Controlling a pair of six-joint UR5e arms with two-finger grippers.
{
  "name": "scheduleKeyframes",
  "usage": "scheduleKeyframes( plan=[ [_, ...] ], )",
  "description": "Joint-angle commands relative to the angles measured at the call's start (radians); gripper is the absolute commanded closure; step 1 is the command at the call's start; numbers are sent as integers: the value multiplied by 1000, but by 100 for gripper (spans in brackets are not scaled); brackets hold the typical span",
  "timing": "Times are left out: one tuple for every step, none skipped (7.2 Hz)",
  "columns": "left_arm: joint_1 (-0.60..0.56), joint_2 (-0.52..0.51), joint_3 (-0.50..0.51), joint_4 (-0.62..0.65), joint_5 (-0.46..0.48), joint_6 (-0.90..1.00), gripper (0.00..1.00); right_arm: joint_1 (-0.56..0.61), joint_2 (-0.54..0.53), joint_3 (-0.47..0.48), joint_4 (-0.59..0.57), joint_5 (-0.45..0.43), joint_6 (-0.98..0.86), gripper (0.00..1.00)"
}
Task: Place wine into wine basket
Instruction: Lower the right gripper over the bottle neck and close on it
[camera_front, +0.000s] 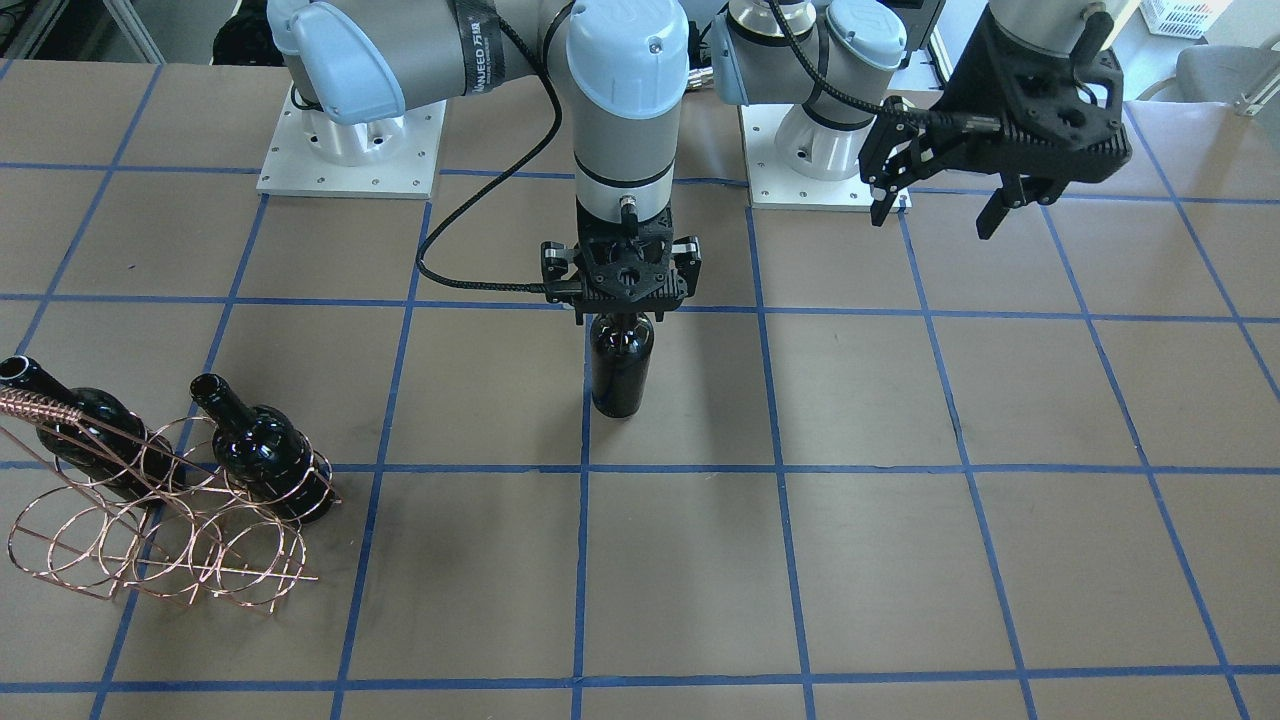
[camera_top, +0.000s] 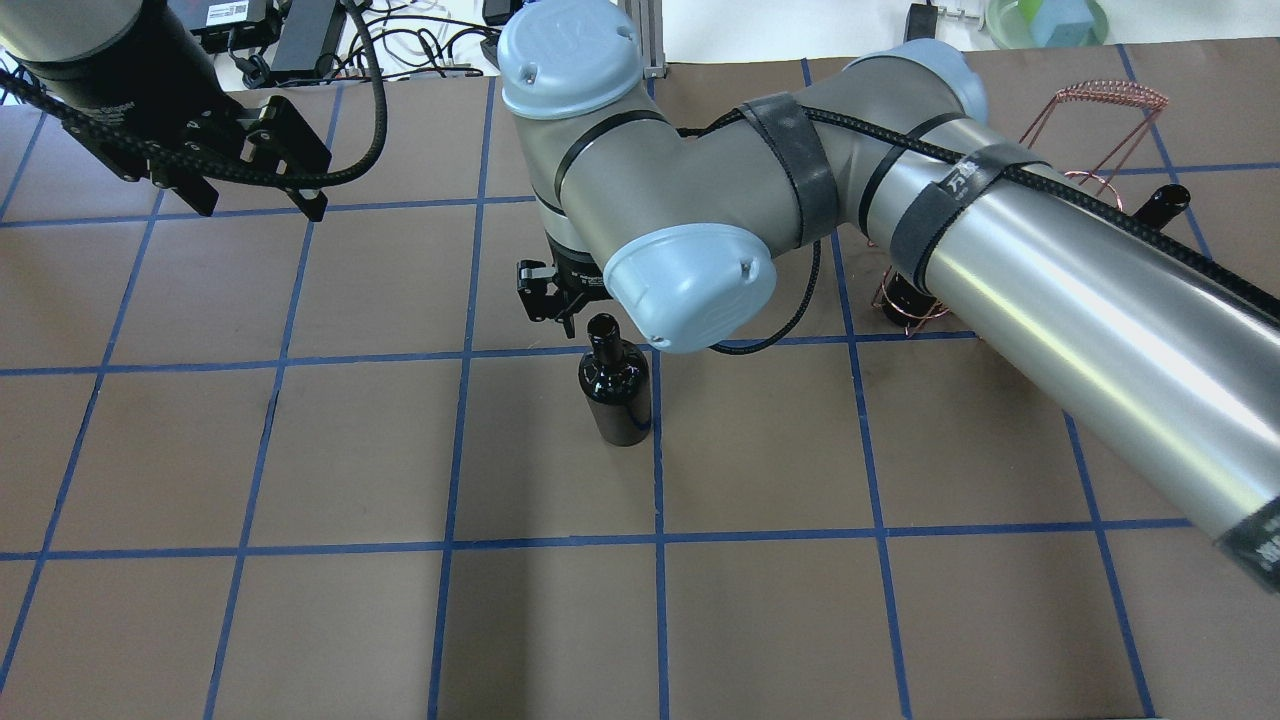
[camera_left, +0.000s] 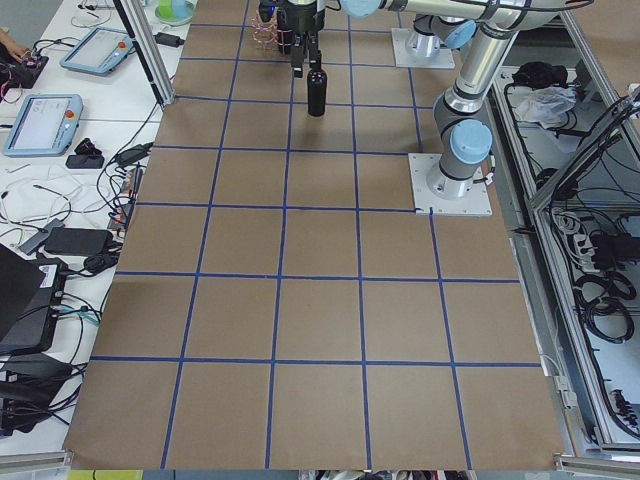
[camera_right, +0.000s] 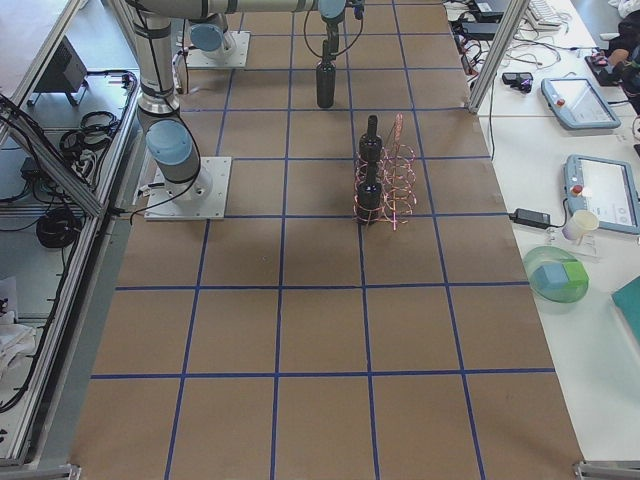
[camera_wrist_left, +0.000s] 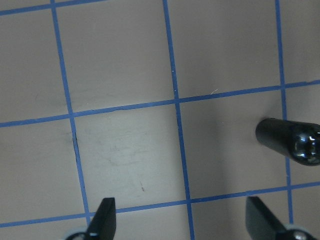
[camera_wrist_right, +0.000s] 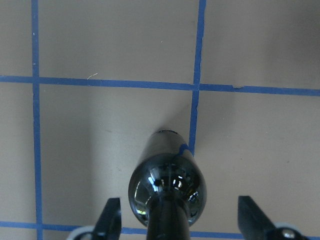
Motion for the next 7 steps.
scheduleKeyframes(
  plan=[
    [-1, 22, -22, -4, -20, 12, 3, 0, 0, 0, 2, 19, 0, 30],
    [1, 27, -24, -1, 20, -1, 0, 0, 0, 0, 2, 21, 0, 30],
    [1, 27, -27, -2, 23, 1, 0, 0, 0, 0, 2, 21, 0, 30],
    [5, 28, -28, -2, 23, 5, 0, 0, 2, 0, 5, 21, -2, 37],
    [1, 28, -28, -2, 25, -1, 0, 0, 2, 0, 5, 21, -2, 52],
    [-1, 36, -28, -7, 26, 1, 0, 0, 3, 0, 8, 21, -2, 66],
    [4, 39, -30, -7, 28, 2, 0, 0, 3, 2, 16, 23, -3, 87]
  ],
)
